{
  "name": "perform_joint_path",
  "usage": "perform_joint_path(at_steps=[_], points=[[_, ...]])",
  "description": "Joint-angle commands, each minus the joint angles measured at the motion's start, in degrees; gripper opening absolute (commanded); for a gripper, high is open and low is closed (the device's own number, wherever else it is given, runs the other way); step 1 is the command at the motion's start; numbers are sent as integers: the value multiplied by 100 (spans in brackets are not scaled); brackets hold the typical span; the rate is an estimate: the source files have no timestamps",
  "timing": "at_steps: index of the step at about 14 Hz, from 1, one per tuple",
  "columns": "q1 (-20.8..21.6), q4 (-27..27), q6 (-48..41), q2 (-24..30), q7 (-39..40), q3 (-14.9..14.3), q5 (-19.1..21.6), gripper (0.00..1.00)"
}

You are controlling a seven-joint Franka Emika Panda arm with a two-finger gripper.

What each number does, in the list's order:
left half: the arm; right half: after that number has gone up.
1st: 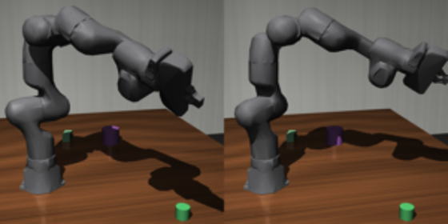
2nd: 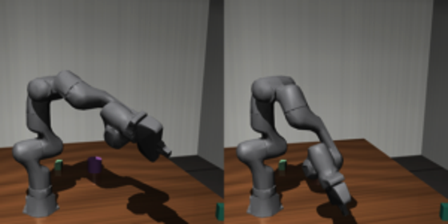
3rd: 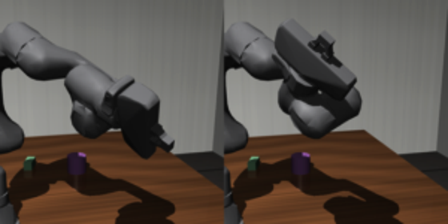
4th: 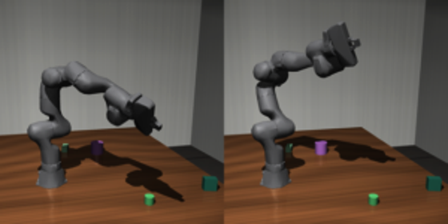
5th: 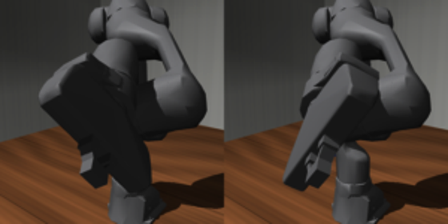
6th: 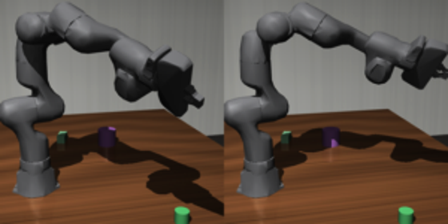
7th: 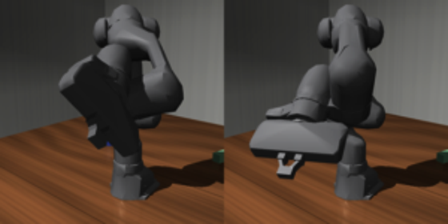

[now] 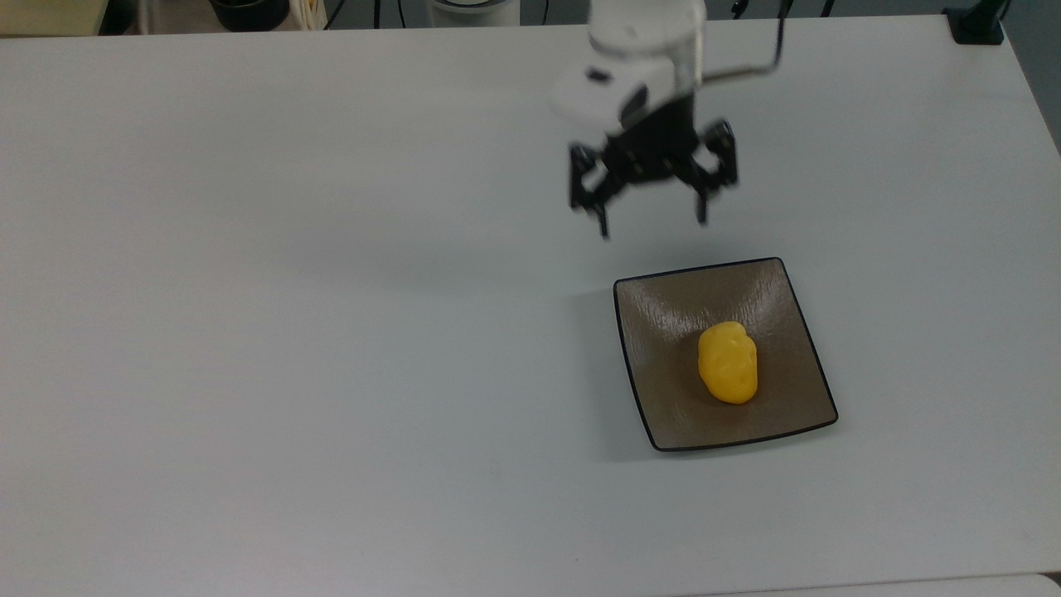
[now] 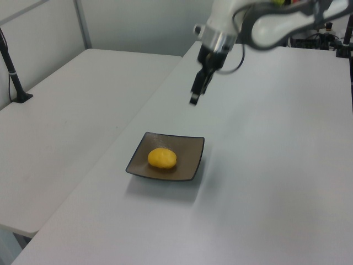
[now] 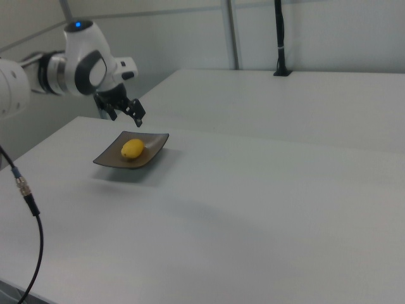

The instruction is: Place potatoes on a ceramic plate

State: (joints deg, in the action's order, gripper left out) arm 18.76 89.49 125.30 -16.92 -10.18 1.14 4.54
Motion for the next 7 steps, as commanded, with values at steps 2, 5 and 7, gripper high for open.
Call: perform_joint_path(at_steps=[2,5,7], points=[[-461,420,-1821,1373,-142,0,-50,100],[-680,534,-2938,1953,-177,-9,-41,100],[-882,831,-3518,2489,-116,-44,-84,100]])
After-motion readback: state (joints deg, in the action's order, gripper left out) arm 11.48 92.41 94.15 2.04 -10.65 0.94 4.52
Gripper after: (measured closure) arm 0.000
